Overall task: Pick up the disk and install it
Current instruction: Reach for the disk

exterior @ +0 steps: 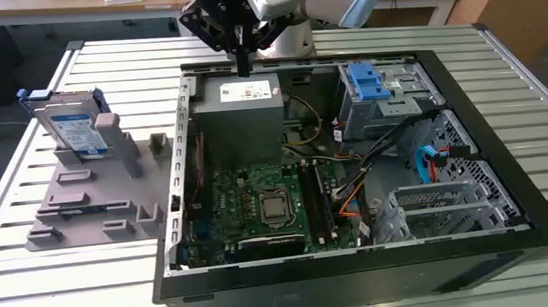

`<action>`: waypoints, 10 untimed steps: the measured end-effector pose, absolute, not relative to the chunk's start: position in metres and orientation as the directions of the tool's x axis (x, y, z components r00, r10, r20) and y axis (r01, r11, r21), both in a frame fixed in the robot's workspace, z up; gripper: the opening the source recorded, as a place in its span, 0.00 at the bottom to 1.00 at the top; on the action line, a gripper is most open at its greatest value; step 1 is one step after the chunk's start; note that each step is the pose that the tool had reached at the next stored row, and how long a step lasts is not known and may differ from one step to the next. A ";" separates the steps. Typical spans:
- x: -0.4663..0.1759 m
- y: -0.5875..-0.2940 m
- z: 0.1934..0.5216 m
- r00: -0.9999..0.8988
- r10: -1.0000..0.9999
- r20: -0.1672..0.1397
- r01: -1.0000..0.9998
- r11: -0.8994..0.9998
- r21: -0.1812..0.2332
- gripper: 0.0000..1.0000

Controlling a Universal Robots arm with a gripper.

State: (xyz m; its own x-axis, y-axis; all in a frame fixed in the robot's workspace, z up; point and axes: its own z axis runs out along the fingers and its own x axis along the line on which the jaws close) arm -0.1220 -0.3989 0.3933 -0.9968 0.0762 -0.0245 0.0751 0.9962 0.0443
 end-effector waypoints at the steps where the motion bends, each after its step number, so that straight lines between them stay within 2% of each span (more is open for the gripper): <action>1: -0.122 -0.399 0.393 -0.997 0.076 -0.024 0.075 0.996 0.044 0.11; 10: -0.126 -0.399 0.393 -0.997 0.076 -0.024 0.075 0.996 0.044 0.11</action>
